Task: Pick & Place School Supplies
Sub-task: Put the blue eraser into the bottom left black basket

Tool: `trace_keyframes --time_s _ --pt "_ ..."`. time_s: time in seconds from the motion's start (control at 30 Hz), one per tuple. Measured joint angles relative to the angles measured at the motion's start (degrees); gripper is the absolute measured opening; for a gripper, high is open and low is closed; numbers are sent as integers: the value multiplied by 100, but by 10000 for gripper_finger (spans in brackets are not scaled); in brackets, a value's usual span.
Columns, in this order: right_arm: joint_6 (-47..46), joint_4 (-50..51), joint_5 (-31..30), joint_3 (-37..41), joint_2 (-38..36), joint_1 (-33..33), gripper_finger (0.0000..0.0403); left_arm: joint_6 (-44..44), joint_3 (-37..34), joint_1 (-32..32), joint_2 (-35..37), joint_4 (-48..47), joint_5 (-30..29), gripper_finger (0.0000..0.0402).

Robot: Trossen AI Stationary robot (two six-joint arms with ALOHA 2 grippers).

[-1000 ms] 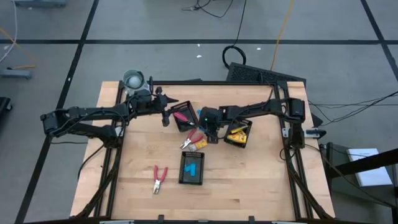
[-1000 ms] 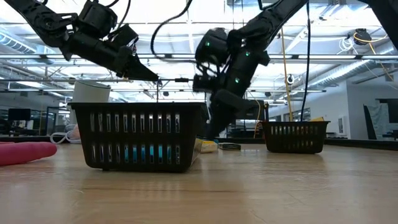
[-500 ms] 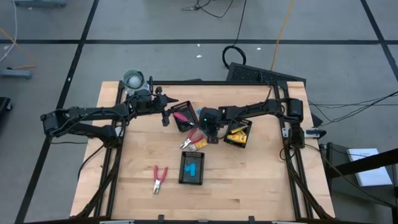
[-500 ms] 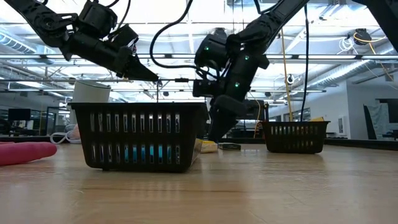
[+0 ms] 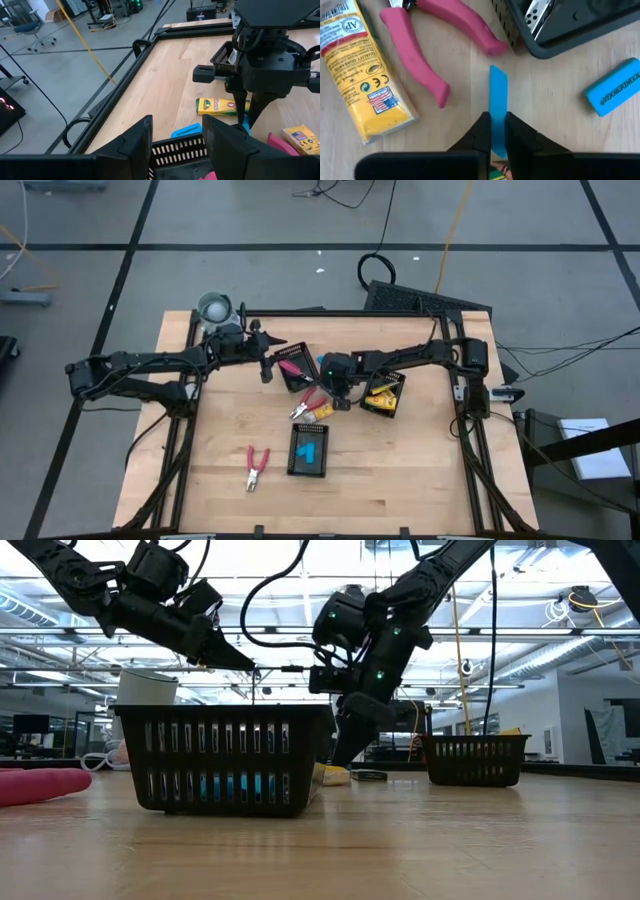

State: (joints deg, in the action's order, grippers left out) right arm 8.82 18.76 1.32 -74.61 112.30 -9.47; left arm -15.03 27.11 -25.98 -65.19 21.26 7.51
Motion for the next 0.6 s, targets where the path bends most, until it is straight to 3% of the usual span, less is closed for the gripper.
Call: trace_keyframes --time_s 0.3,0.6 --pt "-102 148 -377 2 -407 473 22 11 0 0 0 -22 -2 177" --pt "-220 97 -727 4 -1168 1466 22 30 0 -28 0 -52 -2 177"
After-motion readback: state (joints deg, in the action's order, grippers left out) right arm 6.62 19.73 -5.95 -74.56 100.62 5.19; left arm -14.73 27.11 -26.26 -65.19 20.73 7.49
